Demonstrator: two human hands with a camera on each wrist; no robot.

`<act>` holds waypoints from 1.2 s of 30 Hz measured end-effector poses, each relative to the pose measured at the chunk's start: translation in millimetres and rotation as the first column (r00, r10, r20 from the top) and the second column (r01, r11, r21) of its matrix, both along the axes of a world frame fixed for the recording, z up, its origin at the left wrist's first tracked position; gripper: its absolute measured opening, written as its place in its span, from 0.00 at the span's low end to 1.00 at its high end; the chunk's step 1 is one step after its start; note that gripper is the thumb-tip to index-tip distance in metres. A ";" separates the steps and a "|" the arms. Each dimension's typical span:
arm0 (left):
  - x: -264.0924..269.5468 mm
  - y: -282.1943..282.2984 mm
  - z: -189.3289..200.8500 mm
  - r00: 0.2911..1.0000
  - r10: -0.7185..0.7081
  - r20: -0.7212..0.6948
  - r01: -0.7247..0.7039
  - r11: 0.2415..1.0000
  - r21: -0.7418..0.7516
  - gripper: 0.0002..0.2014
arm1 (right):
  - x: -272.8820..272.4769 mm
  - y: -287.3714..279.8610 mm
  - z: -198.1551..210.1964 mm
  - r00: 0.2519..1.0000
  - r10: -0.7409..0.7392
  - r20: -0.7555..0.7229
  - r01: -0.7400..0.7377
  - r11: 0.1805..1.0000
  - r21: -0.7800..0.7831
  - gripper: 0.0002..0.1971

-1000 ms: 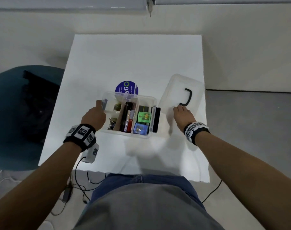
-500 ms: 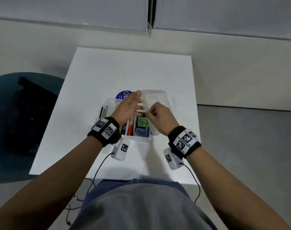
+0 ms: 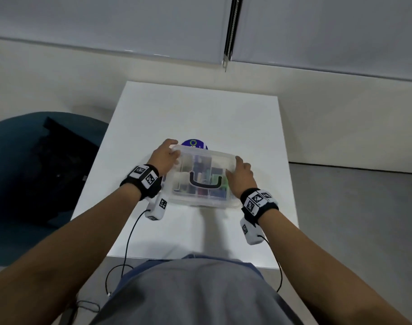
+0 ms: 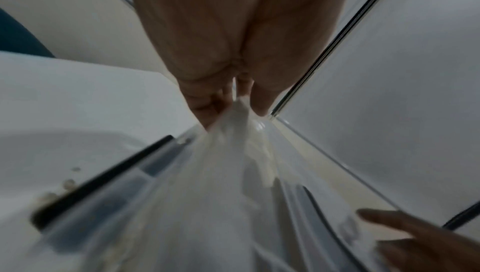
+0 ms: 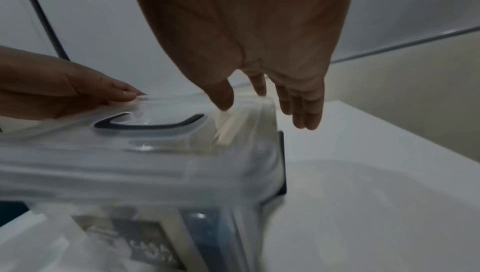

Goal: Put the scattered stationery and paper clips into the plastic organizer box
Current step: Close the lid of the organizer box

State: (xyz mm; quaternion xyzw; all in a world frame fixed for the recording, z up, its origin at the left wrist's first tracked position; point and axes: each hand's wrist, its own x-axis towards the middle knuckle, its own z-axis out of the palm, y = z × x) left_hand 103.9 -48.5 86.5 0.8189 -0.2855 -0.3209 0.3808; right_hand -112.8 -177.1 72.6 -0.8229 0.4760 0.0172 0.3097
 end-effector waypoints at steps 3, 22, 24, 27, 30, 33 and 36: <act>11.6 4.0 -12.5 0.968 -0.091 0.234 0.049 0.983 0.178 0.21 | 3.6 4.1 -10.8 0.999 -0.013 0.037 0.011 0.999 0.034 0.30; 3.9 29.8 -50.0 0.996 -0.037 0.086 0.014 0.967 0.256 0.29 | 6.5 21.7 -40.1 0.963 -0.227 0.143 0.199 0.961 0.191 0.33; 2.2 28.8 -46.0 0.998 0.068 0.004 -0.067 0.959 0.277 0.35 | 2.3 15.9 -34.3 0.896 -0.424 0.133 0.338 0.844 0.418 0.42; 7.0 27.8 -40.9 0.995 0.099 0.020 -0.100 0.955 0.279 0.34 | 1.6 5.6 -31.1 0.870 -0.491 0.037 0.412 0.768 0.491 0.43; 6.4 24.2 -36.7 0.995 0.003 0.101 -0.037 0.942 0.334 0.31 | 10.6 3.5 -26.2 0.912 -0.403 0.081 0.366 0.886 0.283 0.34; -7.2 18.7 -33.2 0.997 0.044 0.071 -0.066 0.937 0.344 0.34 | 24.7 13.3 -17.2 0.935 -0.351 0.051 0.334 0.921 0.200 0.31; -26.7 14.5 -30.0 0.988 0.114 0.100 -0.143 0.922 0.361 0.36 | 37.3 28.7 -18.4 0.953 -0.298 -0.057 0.301 0.951 0.068 0.26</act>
